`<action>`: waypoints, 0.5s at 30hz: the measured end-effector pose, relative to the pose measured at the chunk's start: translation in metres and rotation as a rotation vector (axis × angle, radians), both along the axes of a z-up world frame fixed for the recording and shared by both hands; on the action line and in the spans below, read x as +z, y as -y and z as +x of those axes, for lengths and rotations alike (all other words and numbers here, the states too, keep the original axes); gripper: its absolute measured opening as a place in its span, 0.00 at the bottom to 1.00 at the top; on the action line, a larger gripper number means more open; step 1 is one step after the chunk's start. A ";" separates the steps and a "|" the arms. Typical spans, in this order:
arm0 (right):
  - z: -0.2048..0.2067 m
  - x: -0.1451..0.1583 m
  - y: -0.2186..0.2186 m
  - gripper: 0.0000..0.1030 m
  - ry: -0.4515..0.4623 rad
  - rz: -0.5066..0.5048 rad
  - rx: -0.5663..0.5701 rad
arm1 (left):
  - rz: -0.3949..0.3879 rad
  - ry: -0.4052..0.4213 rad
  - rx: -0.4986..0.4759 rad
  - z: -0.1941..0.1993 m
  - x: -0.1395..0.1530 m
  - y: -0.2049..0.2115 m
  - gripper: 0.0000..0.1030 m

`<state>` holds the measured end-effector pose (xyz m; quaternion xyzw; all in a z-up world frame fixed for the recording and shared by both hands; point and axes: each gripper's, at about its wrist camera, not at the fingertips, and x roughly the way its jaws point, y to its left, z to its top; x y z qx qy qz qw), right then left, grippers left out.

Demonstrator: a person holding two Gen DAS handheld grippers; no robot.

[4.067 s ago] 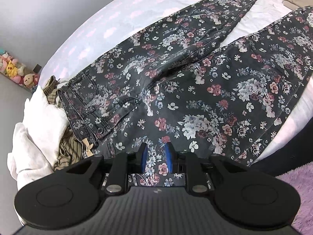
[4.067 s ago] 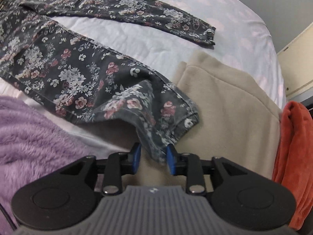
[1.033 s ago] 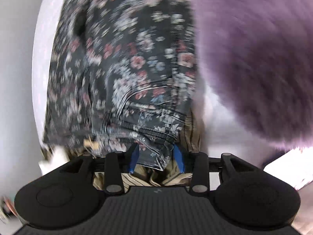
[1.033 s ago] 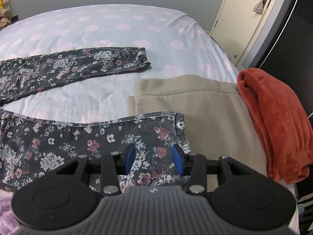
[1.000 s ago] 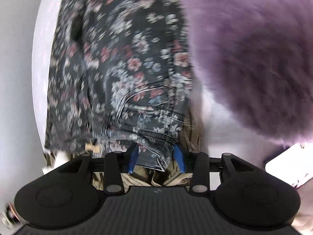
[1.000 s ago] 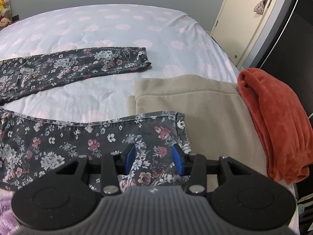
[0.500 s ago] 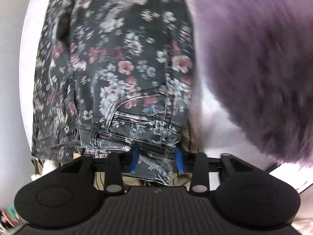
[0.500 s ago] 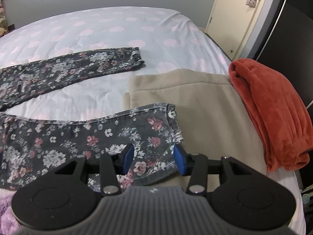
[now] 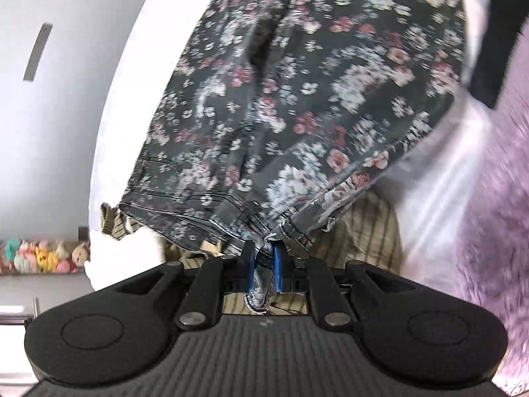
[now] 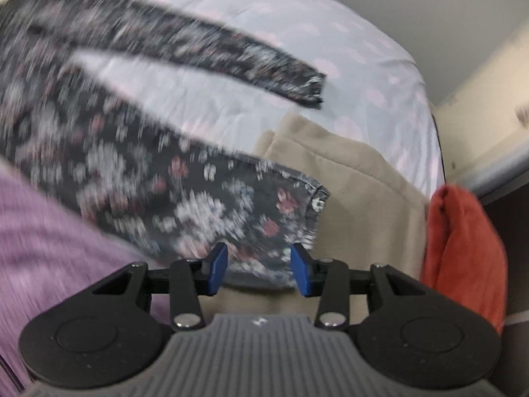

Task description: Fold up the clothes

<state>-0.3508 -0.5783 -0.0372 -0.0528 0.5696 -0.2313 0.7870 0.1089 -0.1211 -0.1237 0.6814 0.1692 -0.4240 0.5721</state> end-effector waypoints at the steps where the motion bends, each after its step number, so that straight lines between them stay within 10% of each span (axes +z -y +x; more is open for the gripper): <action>1: -0.001 -0.002 0.001 0.33 -0.033 -0.006 0.040 | 0.005 0.006 0.007 -0.001 0.001 0.003 0.10; 15: 0.010 -0.048 -0.008 0.33 -0.364 -0.062 0.494 | 0.217 0.008 -0.094 -0.008 -0.026 0.002 0.14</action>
